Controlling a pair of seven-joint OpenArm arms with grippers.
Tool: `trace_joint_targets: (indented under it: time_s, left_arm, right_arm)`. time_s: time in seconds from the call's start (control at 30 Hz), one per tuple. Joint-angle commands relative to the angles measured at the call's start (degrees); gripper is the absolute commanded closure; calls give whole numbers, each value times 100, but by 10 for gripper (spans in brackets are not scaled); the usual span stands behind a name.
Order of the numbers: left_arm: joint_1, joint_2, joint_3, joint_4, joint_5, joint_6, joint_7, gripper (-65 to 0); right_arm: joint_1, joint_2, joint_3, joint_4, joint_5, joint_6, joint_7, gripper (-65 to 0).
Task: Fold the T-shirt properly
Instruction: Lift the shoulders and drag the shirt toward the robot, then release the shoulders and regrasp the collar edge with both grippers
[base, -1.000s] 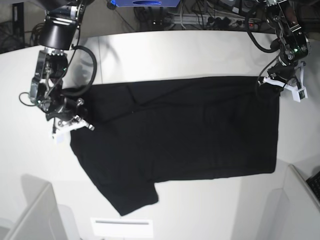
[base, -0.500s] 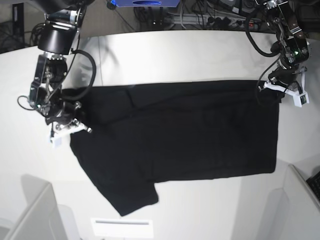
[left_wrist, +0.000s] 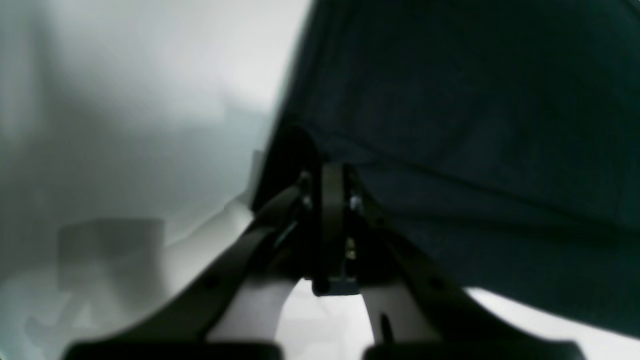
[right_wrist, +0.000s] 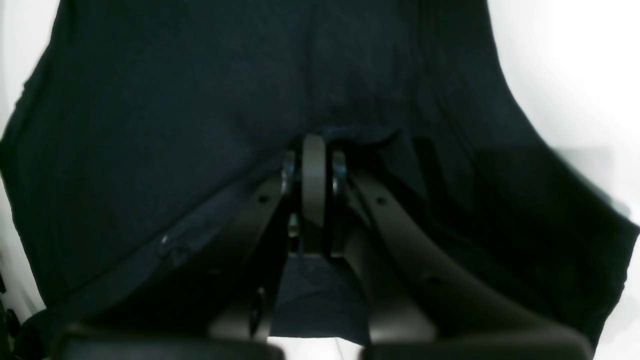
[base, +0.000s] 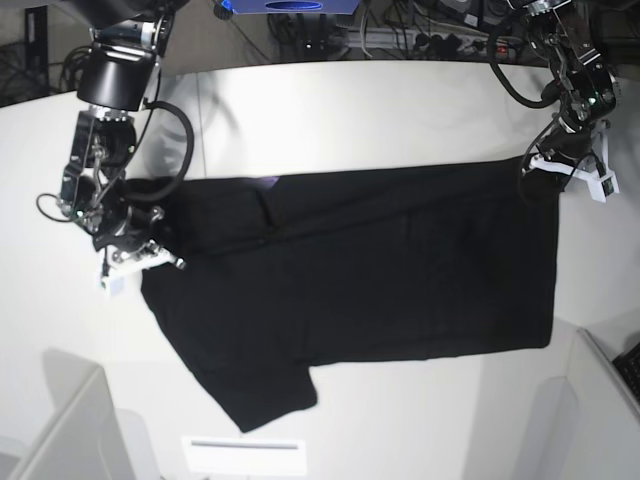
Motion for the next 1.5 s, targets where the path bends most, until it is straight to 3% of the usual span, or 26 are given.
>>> trace_joint_targets:
  time_s: [0.0,0.47,0.73,1.47]
  left_arm:
    - [-25,-87,-46,112,-21,10,-112,0]
    - [-447,-96,7,-55,-21,18,-86,0]
    - [-456,-96,-28,-196,-21,18,-86,0]
    - [-552,-96,-327,-222,-21,18,-86,0]
  right_arm:
    - [135,57,4,85,66,51,113,0]
    - [434,14,-5,-205,93,51,113,0]
    - [469,-66,-770,-311,66,51,561,0]
    - [636,101,-418,-539,58,42,596,0]
